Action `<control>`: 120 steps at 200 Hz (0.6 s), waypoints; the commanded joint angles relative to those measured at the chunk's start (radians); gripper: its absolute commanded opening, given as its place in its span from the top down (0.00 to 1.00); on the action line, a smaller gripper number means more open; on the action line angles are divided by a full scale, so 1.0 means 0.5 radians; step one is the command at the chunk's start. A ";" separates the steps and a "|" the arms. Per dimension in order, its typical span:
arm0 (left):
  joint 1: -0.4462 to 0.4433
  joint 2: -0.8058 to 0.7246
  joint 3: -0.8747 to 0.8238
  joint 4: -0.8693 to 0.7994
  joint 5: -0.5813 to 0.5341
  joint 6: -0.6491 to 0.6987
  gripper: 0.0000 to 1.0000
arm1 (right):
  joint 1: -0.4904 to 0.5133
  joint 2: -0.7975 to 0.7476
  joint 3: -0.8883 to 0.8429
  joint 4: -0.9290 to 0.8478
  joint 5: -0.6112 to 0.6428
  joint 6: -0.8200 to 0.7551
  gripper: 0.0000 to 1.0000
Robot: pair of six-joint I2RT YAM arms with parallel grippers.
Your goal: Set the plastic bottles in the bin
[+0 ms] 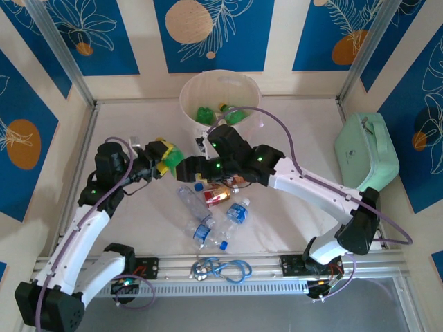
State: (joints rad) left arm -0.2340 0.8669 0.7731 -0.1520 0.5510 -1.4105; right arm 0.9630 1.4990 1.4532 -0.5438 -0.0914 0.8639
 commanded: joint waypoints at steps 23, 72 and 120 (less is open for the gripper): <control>-0.081 -0.011 0.019 0.131 0.065 -0.068 0.55 | 0.004 0.048 0.117 0.032 -0.066 -0.038 0.15; -0.103 -0.007 0.008 0.217 0.087 -0.103 0.56 | 0.011 0.101 0.168 0.030 -0.094 -0.040 0.25; -0.101 0.003 0.003 0.215 0.093 -0.093 0.56 | 0.030 0.070 0.149 0.001 -0.039 -0.044 0.36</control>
State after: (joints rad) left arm -0.2775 0.8715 0.7731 -0.0887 0.5758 -1.4544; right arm 0.9695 1.5421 1.5055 -0.5308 -0.1127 0.8532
